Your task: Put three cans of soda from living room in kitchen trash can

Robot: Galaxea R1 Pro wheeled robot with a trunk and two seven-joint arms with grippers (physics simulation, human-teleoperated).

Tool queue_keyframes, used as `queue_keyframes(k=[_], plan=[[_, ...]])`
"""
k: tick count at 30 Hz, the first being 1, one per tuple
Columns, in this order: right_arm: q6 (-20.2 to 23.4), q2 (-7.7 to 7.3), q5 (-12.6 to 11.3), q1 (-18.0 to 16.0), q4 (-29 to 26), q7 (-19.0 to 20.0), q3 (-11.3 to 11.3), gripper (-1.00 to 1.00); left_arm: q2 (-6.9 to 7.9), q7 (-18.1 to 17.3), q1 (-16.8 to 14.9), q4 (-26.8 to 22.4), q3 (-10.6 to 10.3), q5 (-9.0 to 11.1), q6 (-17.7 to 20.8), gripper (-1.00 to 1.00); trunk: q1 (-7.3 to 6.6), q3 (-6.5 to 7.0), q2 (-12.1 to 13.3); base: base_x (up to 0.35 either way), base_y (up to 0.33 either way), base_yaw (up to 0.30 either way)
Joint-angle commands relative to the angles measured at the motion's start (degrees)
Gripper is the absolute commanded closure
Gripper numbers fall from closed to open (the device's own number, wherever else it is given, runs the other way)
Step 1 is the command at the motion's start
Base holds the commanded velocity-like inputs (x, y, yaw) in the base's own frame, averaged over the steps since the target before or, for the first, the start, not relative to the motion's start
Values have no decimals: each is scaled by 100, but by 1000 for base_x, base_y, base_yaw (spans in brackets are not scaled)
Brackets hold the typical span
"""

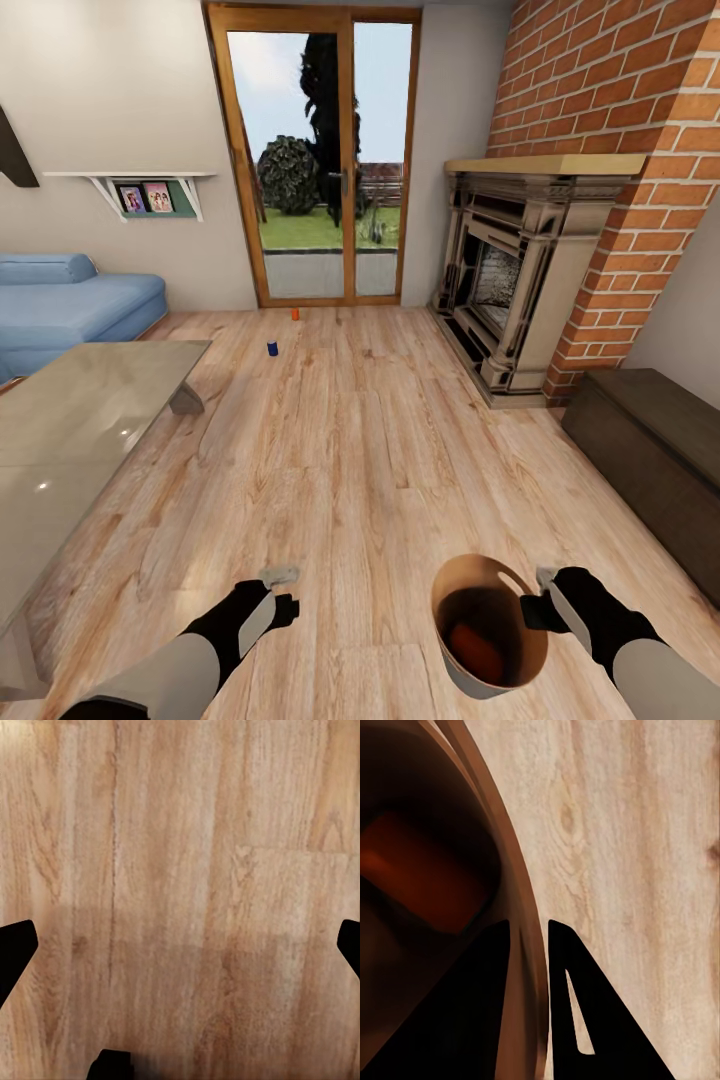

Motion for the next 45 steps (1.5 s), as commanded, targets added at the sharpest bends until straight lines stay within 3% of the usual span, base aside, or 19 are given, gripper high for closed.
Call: queue_keyframes(k=[1,12,32,45], plan=[[-4,3,-61,-2,0,26,-7,100,0,0,2,0,-1,0,-5,-100,0,1,0,0,0,0],[-65,13,298,-77,-317,35,-38,100,25,-53,-109,-91,23,-9,-27,-100,0,0,-1,0,0,0],[-67,12,590,-76,-315,35,-37,100,26,-53,-107,-91,23,-9,-28,-100,0,-1,-1,1,0,0],[323,124,645,-129,-461,38,33,100,93,-333,314,-214,-52,8,-253,-100,0,-1,-1,246,0,0]])
